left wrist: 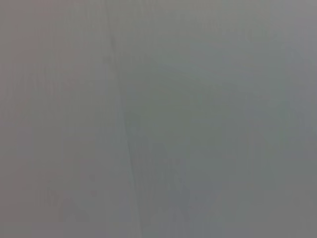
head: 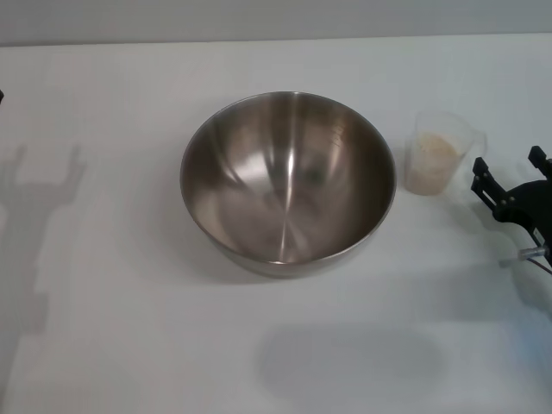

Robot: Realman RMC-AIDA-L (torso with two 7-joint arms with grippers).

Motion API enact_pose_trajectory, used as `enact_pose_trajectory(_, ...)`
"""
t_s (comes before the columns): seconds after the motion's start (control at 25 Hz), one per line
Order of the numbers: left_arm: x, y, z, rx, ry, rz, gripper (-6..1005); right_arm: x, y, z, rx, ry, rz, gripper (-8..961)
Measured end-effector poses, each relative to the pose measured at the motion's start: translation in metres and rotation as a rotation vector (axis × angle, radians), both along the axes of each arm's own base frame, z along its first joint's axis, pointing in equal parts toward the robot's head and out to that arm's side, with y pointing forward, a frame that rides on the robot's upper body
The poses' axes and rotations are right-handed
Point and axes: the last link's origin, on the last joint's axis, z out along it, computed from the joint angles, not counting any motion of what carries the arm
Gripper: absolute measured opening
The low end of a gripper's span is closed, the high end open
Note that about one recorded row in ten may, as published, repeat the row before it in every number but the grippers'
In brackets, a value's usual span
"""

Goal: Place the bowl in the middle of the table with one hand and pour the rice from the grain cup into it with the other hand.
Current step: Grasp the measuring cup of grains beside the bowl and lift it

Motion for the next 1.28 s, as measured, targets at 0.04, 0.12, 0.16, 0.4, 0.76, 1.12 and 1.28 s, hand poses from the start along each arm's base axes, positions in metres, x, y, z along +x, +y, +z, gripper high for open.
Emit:
enact_pose_trajectory(0.04,0.000,0.000,0.000,0.000,0.000,0.000,802,0.000,0.001,0.000,0.001,-0.001,-0.001,825)
enact_pose_trajectory(0.12,0.000,0.000,0.000,-0.002,-0.001,-0.001,802,0.000,0.003,0.000,-0.001,-0.004,-0.001,825)
enact_pose_trajectory(0.16,0.000,0.000,0.000,-0.002,-0.001,-0.001,802,-0.001,0.004,0.000,-0.001,-0.004,-0.001,825)
enact_pose_trajectory(0.4,-0.001,-0.001,-0.001,-0.008,-0.010,-0.002,802,-0.002,0.007,0.002,0.001,-0.010,0.006,825)
enact_pose_trajectory(0.76,-0.006,-0.003,-0.001,-0.022,-0.022,0.009,802,-0.003,0.015,0.006,0.014,-0.020,0.014,825)
enact_pose_trajectory(1.12,-0.008,-0.005,-0.001,-0.025,-0.019,0.016,802,-0.003,0.024,0.007,-0.002,-0.038,0.002,826)
enact_pose_trajectory(1.28,-0.009,-0.005,-0.001,-0.027,-0.016,0.020,802,-0.004,0.028,0.006,-0.009,-0.043,-0.002,825)
